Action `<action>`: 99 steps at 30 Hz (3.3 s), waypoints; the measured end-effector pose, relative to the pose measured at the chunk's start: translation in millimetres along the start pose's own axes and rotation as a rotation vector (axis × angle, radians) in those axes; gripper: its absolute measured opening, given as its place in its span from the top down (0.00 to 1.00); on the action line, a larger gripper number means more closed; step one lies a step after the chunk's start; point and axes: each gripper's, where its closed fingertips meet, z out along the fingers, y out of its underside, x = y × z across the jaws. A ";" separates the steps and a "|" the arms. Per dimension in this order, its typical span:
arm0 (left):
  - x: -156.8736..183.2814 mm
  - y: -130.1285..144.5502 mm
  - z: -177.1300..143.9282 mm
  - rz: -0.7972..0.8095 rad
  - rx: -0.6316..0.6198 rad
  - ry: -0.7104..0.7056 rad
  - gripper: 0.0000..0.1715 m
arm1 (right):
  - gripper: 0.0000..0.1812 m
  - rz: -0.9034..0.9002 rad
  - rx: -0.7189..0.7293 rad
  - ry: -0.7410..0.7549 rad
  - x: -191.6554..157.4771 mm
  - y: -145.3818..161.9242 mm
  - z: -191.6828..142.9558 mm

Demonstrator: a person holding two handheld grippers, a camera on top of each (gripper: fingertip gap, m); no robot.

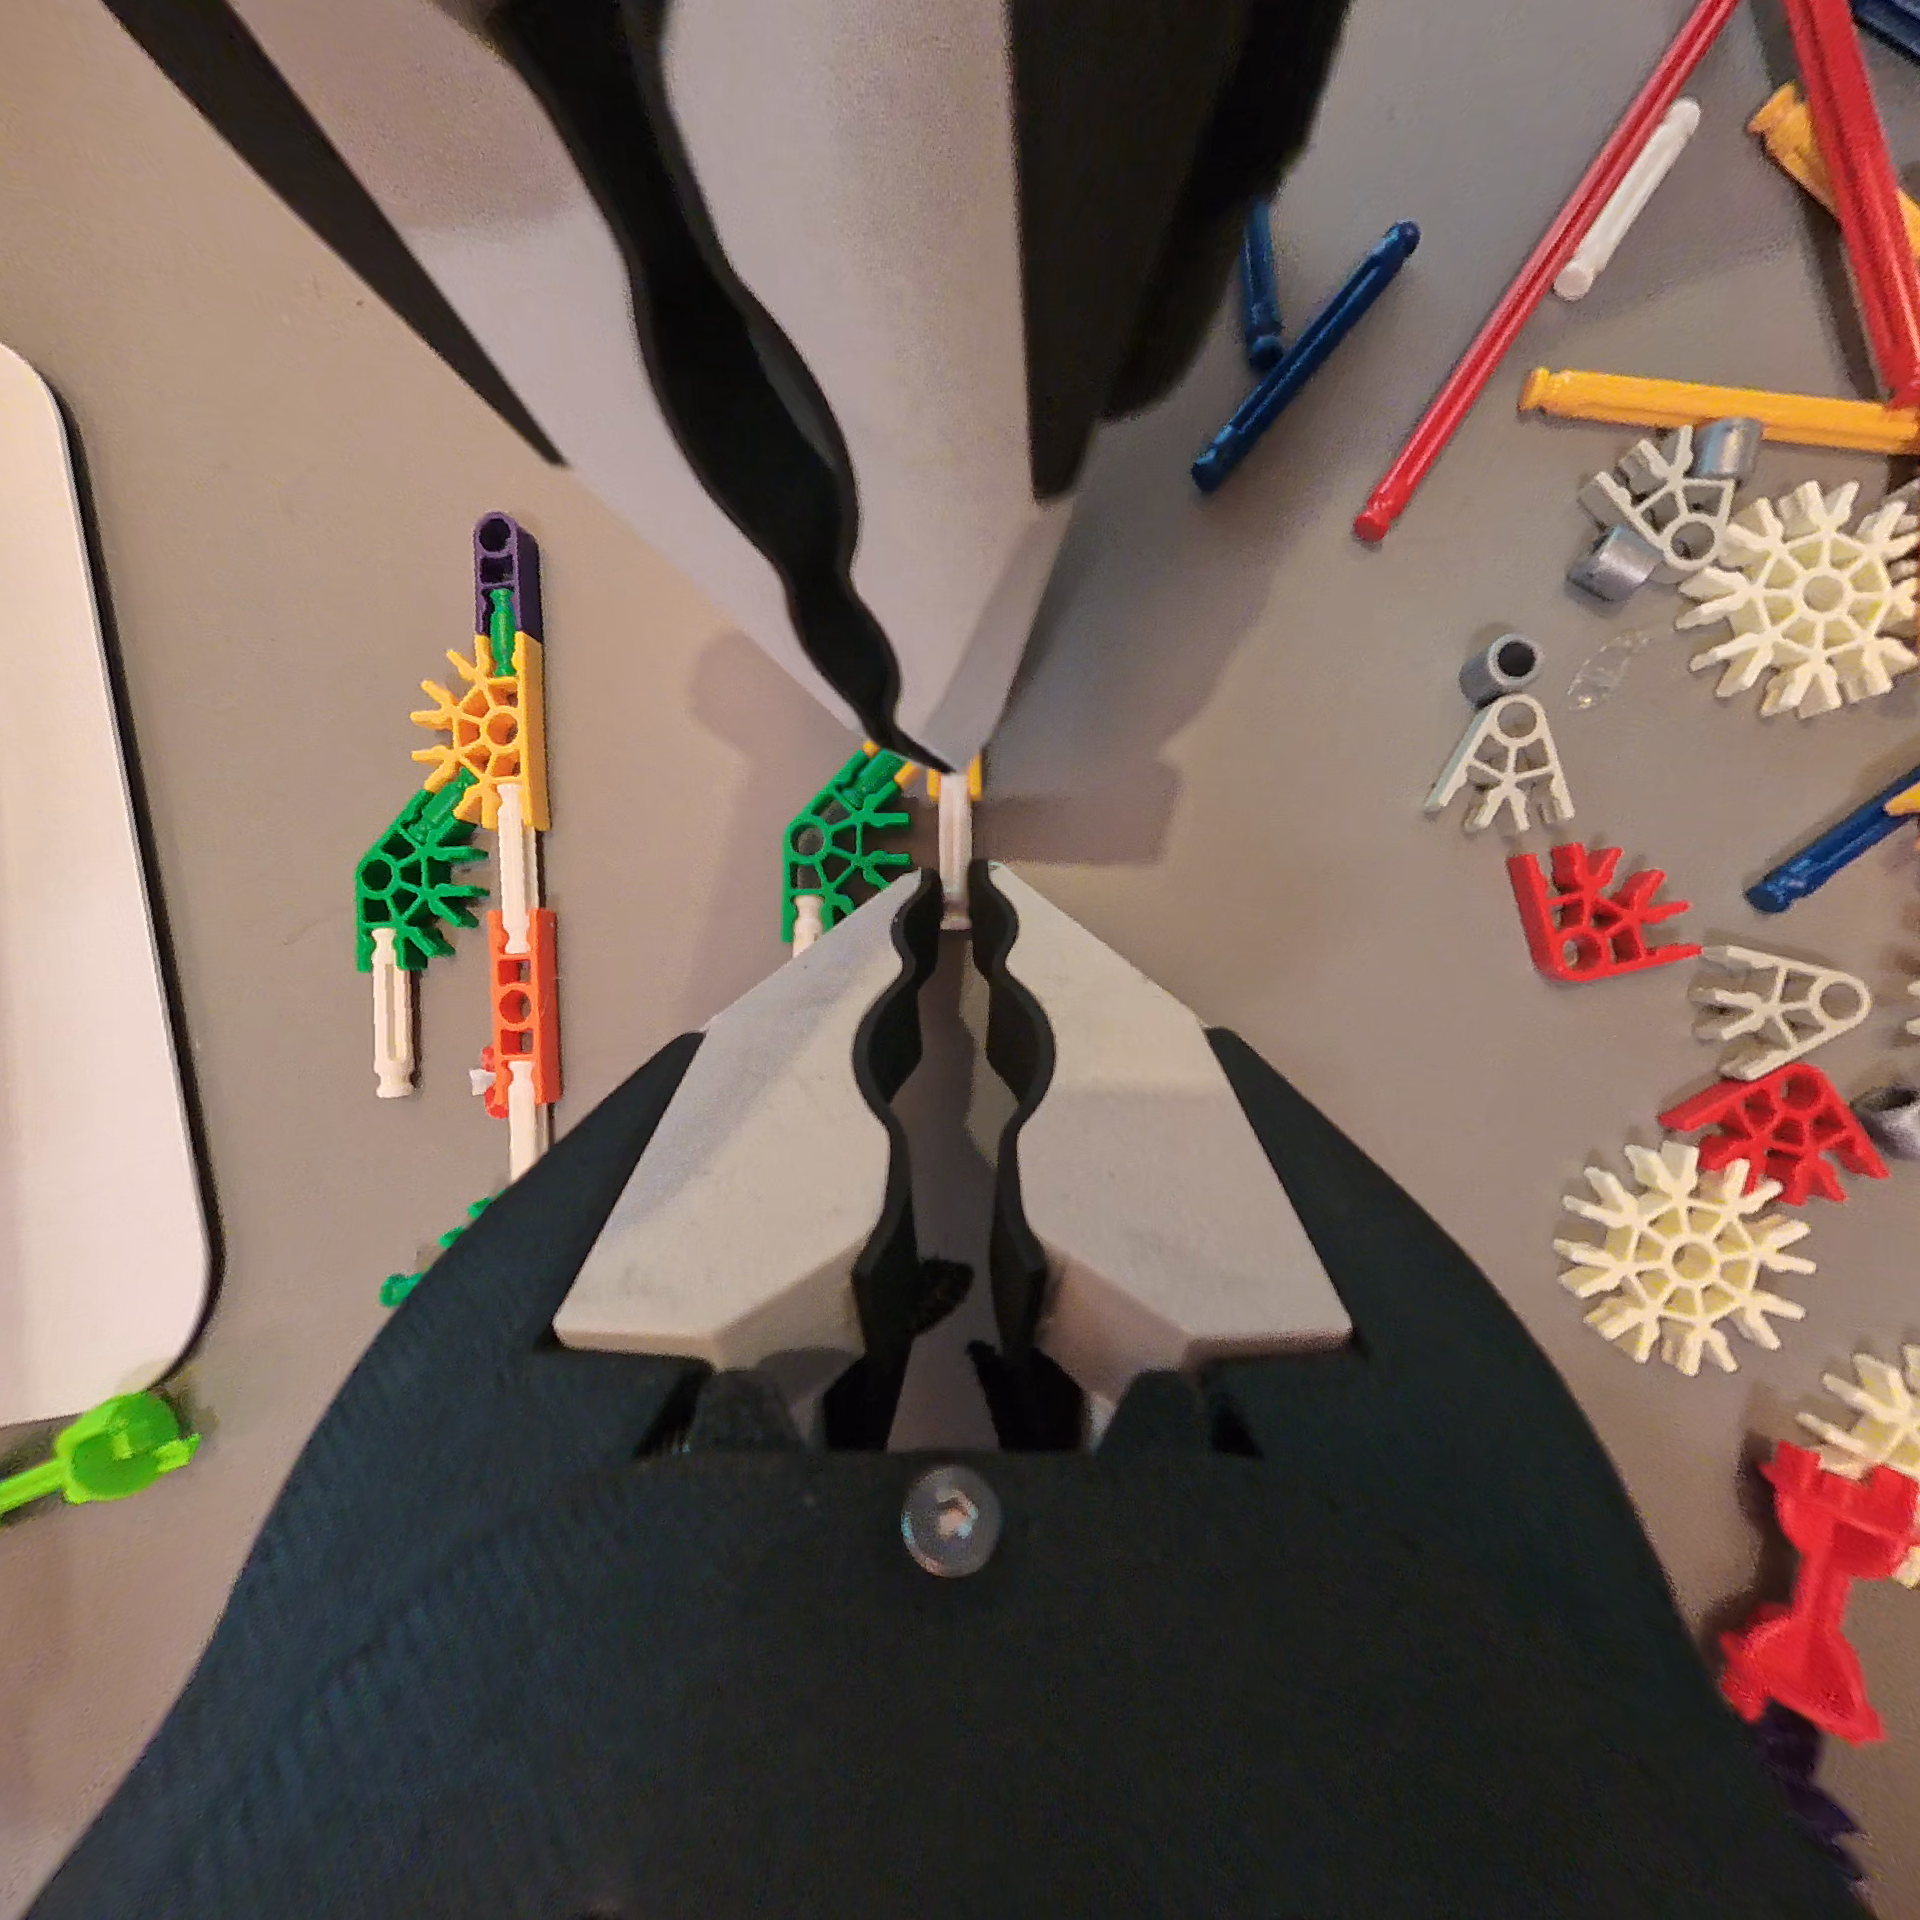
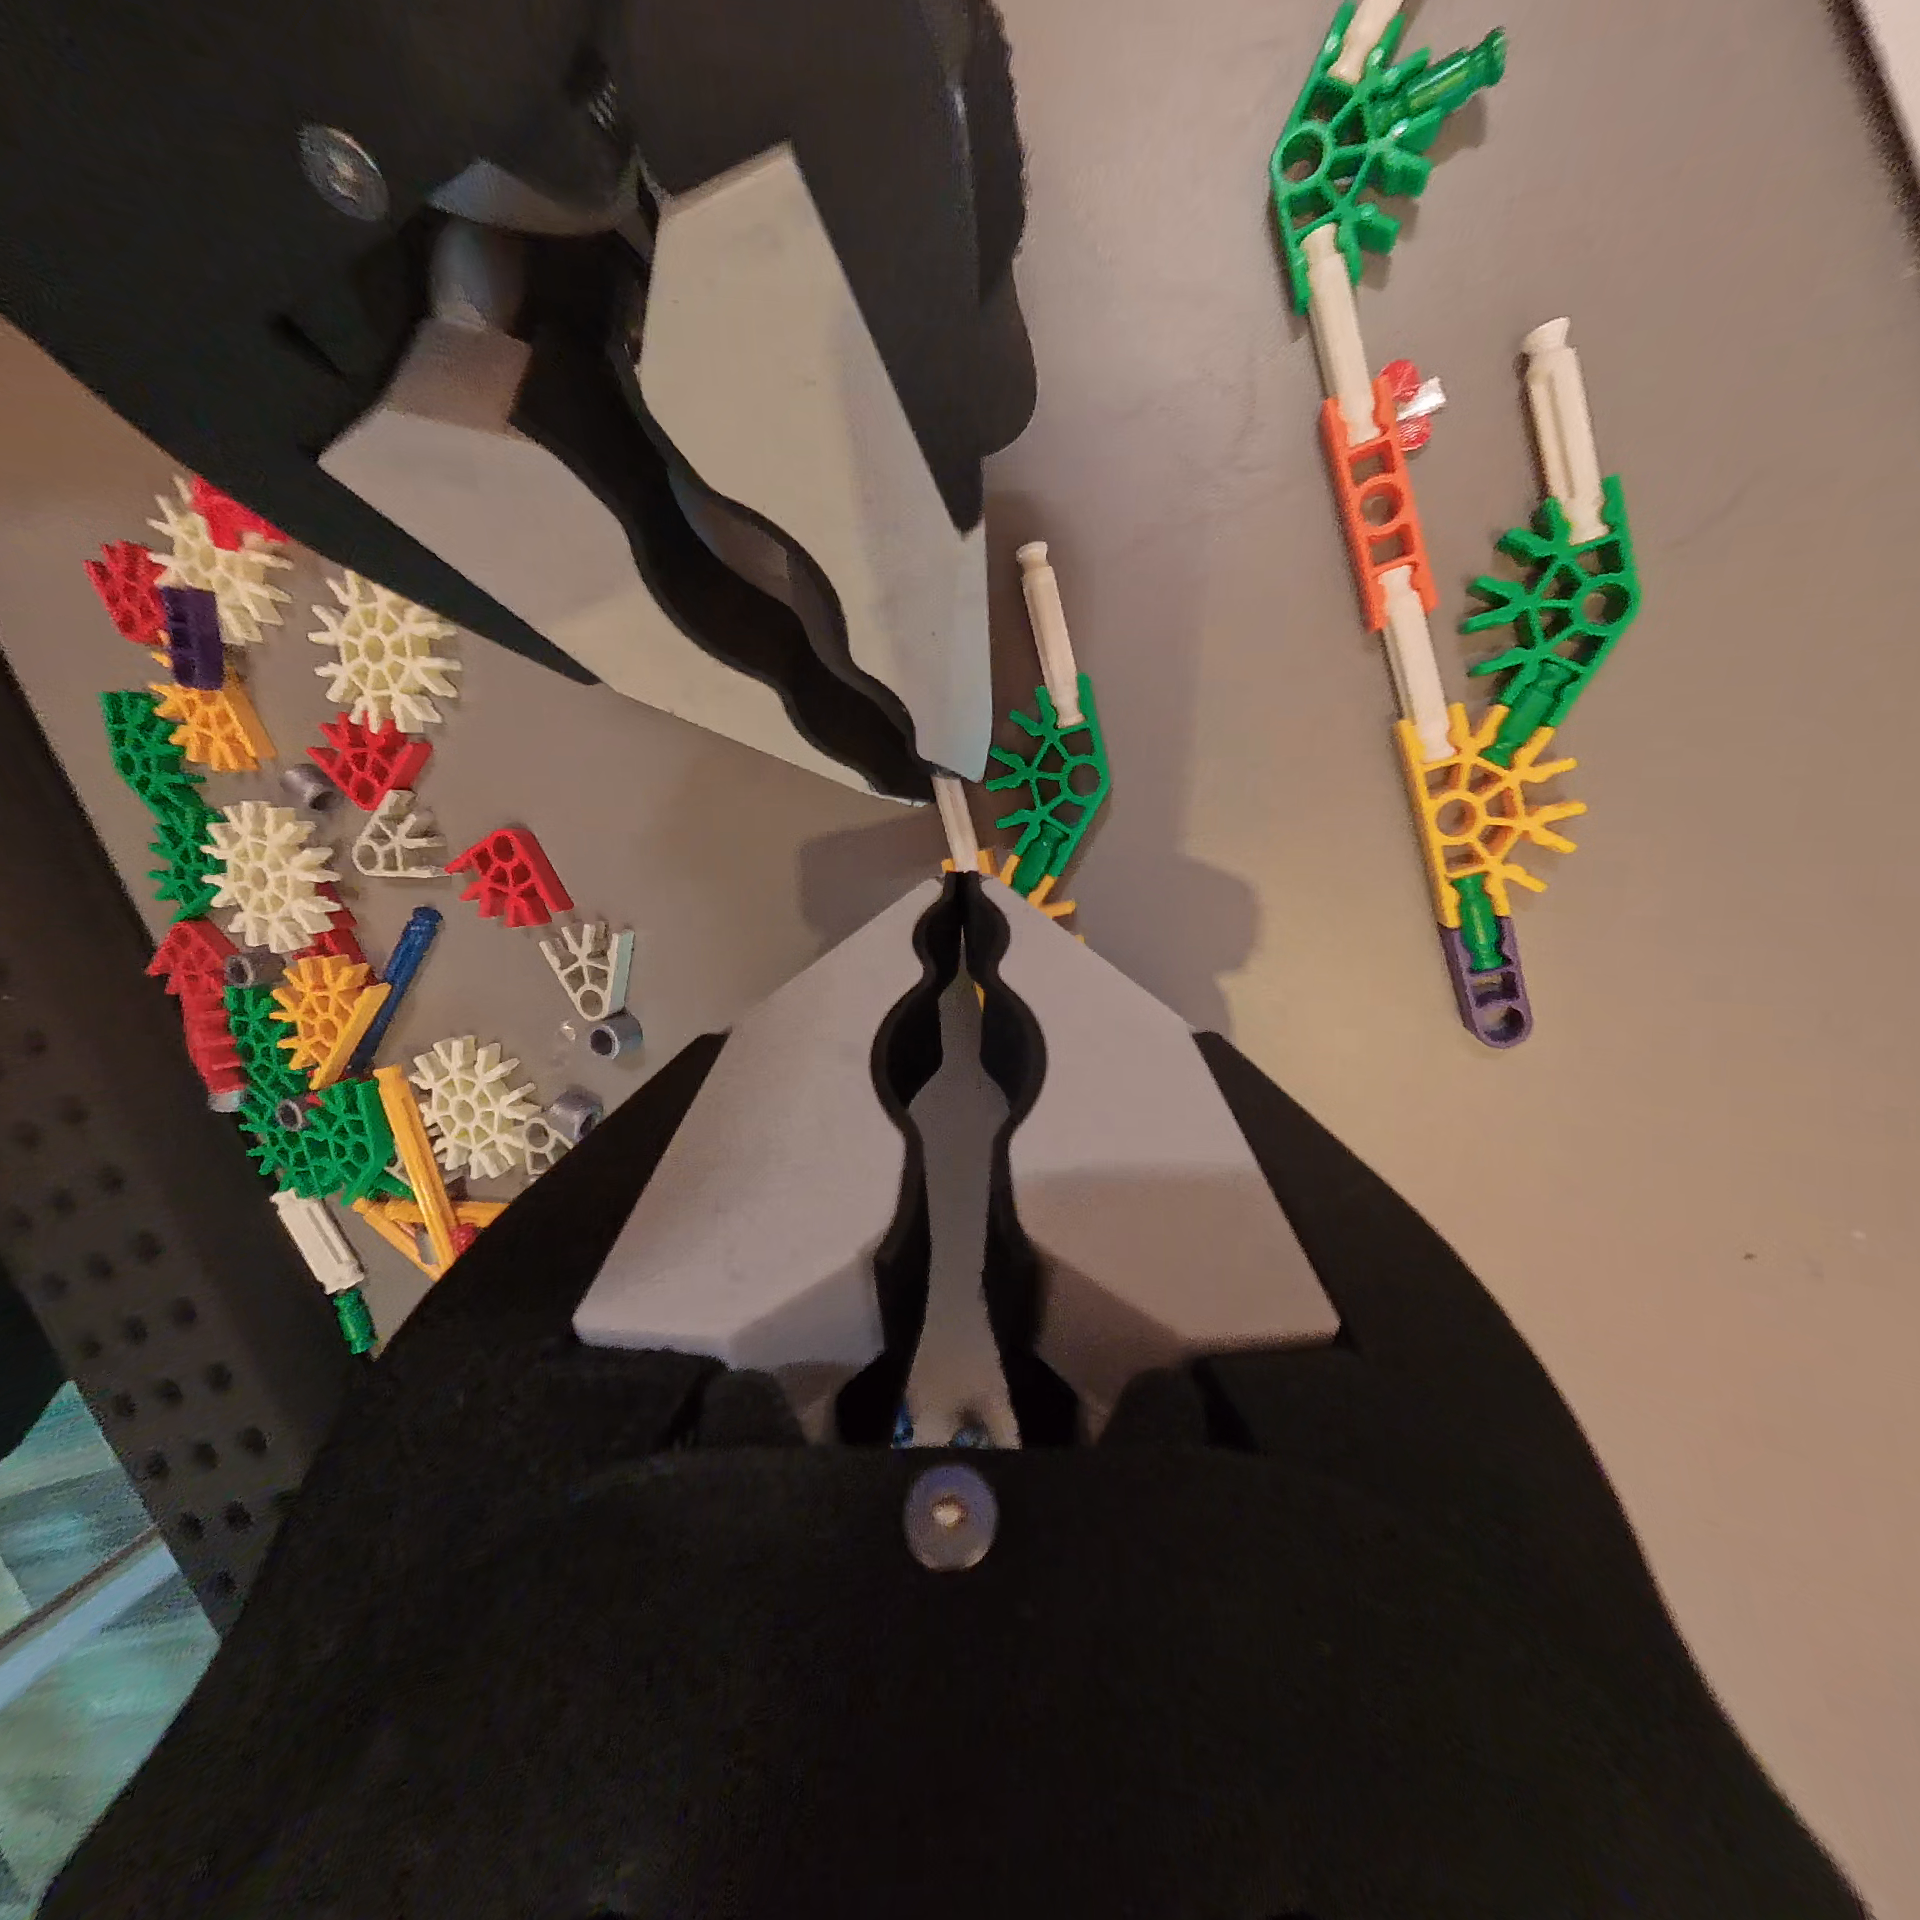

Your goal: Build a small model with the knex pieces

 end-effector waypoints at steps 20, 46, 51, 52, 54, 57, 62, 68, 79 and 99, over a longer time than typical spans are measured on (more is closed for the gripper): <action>11.0 24.6 -55.2 -0.281 0.027 -0.060 0.77 | 0.95 0.135 0.233 0.170 -92.2 110.1 -85.2; 118.7 35.3 -92.6 -0.376 0.054 -0.020 0.78 | 0.89 0.214 0.117 0.203 -115.6 214.3 -82.5; 137.2 47.0 -95.6 -0.403 0.042 -0.009 0.78 | 0.86 0.146 0.120 0.176 -131.5 208.0 -73.6; 141.9 49.2 -97.6 -0.400 0.037 -0.008 0.78 | 0.86 0.136 0.129 0.164 -135.4 203.1 -69.6; 151.8 51.0 -101.8 -0.403 0.043 0.004 0.80 | 0.86 0.117 0.140 0.144 -141.7 194.3 -60.7; 167.5 49.9 -102.3 -0.375 0.048 0.015 0.85 | 0.86 0.102 0.150 0.117 -146.4 182.5 -48.4; 178.9 41.6 -91.2 -0.312 0.042 -0.024 0.86 | 0.86 0.052 0.189 0.099 -150.7 159.2 -41.8; 169.6 61.6 -91.3 -0.367 0.008 -0.106 0.80 | 0.84 0.033 0.266 0.099 -152.7 134.6 -46.5; 151.2 110.8 -126.9 -0.461 -0.075 -0.238 0.69 | 0.77 -0.008 0.290 0.084 -159.9 110.2 -27.4; 179.3 138.9 -142.5 -0.896 -0.182 -0.362 0.83 | 0.84 -0.091 0.296 0.021 -181.8 96.4 -12.8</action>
